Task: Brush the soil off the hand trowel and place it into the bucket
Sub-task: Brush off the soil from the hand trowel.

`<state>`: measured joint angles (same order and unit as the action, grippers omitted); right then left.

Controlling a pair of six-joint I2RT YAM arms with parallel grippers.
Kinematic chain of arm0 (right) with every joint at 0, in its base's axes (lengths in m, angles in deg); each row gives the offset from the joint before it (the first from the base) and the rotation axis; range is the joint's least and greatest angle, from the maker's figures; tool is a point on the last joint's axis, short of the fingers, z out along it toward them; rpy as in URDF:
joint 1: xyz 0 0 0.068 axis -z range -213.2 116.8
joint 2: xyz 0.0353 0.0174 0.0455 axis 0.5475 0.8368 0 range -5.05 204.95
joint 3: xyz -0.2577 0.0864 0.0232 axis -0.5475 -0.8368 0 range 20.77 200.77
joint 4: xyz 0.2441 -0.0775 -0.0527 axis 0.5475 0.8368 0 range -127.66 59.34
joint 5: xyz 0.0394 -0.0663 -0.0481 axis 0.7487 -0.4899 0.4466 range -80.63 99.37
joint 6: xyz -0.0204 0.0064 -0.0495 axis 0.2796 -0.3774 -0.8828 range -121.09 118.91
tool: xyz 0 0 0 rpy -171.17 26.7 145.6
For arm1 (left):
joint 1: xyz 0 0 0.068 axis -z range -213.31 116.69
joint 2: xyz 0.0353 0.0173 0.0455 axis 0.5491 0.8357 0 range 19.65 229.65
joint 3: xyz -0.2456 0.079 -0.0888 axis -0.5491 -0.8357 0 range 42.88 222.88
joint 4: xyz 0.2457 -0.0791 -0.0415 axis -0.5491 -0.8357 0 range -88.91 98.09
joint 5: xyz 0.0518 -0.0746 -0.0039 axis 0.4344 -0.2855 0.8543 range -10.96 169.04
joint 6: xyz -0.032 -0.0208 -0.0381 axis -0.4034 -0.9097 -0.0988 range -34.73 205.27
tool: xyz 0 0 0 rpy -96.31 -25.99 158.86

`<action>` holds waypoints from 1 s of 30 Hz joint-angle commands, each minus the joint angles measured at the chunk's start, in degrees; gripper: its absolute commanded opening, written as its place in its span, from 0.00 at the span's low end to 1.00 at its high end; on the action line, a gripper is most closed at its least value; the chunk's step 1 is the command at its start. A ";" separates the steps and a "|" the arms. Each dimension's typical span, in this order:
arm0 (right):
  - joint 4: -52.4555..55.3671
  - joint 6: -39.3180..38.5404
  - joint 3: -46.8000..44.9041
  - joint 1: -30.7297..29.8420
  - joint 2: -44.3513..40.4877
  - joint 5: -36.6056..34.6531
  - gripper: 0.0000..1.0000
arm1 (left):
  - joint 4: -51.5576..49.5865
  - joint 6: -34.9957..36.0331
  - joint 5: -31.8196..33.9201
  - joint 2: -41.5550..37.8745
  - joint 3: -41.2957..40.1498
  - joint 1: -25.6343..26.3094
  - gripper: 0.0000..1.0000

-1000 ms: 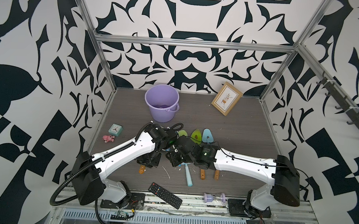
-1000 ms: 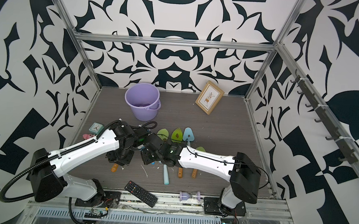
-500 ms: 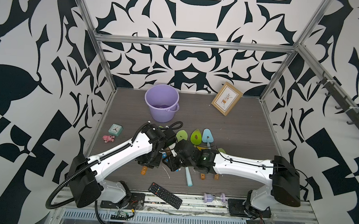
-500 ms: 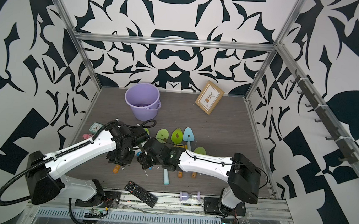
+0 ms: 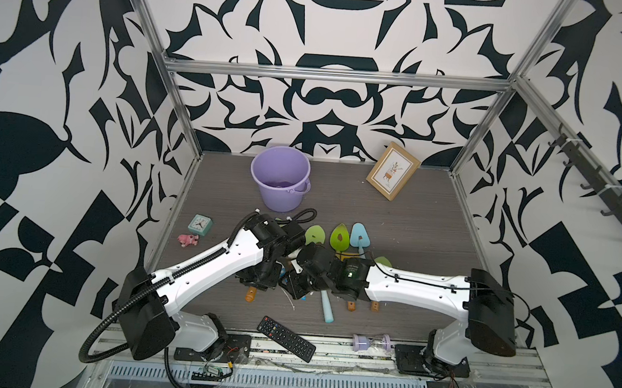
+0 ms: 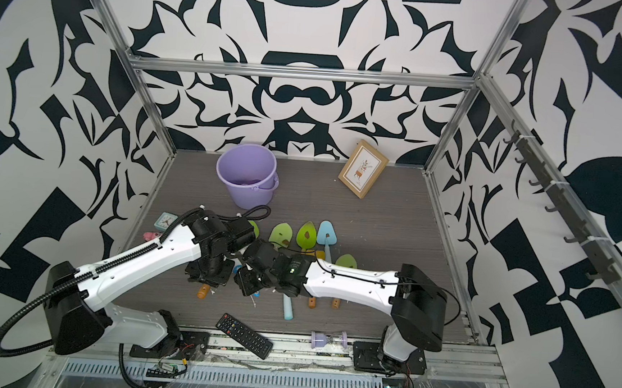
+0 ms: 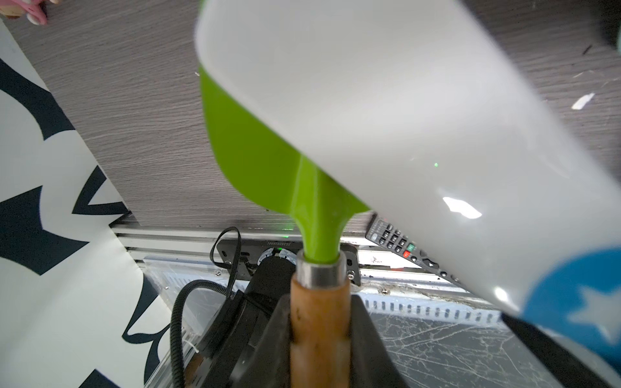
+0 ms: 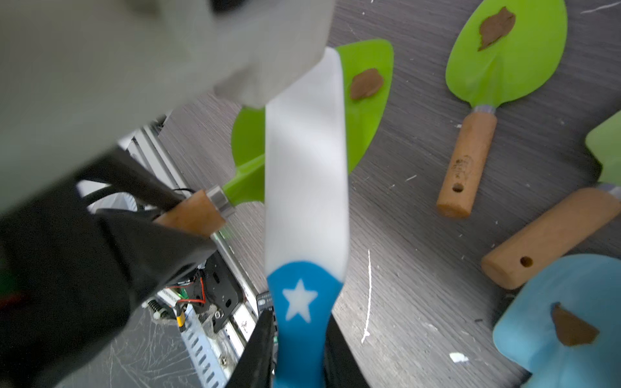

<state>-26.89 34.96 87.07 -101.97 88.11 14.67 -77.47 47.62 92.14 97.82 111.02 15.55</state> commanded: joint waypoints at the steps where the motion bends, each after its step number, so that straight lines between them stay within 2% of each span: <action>1: 1.65 -2.02 4.00 0.92 1.19 -0.97 0.00 | -0.88 -1.18 2.33 0.76 -1.49 -0.08 0.00; 10: 4.09 -2.47 5.07 6.20 0.11 -3.87 0.00 | -3.30 -2.10 4.65 -0.09 -2.66 -0.35 0.00; 15: 3.38 -3.21 3.61 5.01 -2.99 -2.85 0.00 | -3.28 -1.58 4.75 -0.17 -2.25 -1.28 0.00; 20: -3.26 -2.02 -0.20 2.84 -5.98 3.63 0.00 | -2.17 -0.19 3.72 0.03 -1.97 -2.28 0.00; 27: -11.36 0.40 -2.43 1.94 -3.39 12.94 0.00 | -1.52 0.18 2.50 0.06 -0.97 -2.28 0.00; 30: -12.42 1.92 -2.54 2.10 -1.86 14.85 0.00 | -0.55 0.47 0.98 -0.49 -0.64 -2.28 0.00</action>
<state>-31.00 36.49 84.10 -98.52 86.39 23.10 -77.75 47.86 94.44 97.74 108.79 13.41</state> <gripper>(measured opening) 0.250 0.260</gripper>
